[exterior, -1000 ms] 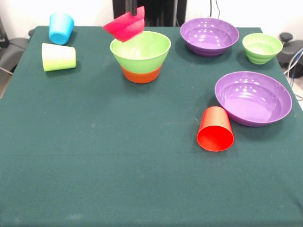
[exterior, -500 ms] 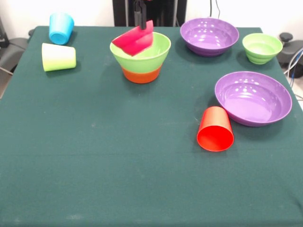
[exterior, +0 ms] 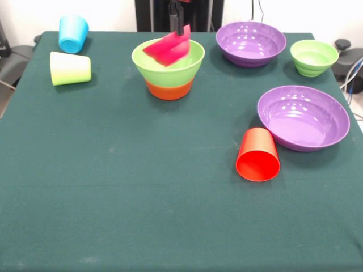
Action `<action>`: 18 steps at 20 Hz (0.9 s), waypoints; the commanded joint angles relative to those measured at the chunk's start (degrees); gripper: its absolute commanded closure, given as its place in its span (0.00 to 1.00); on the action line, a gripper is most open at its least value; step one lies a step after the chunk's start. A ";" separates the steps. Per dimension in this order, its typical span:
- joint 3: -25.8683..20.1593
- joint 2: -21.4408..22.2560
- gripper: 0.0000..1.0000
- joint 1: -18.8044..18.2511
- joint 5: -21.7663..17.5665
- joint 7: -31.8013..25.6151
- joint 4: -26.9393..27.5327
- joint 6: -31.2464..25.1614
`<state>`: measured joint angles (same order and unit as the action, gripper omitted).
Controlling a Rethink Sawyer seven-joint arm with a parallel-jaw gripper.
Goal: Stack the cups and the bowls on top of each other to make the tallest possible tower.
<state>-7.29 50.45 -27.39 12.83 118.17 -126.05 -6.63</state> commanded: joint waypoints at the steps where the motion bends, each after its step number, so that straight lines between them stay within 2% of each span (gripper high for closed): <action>1: -2.61 -3.31 1.00 2.18 0.52 11.27 -4.72 2.03; 5: -1.97 -5.19 1.00 3.04 0.47 12.19 -4.57 4.30; 11: -2.47 -8.63 1.00 2.09 -0.68 11.95 -3.38 7.40; 18: 0.51 -9.77 1.00 3.75 -0.43 11.00 -2.15 7.27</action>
<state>-6.80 44.80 -25.76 12.88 119.47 -127.18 -1.45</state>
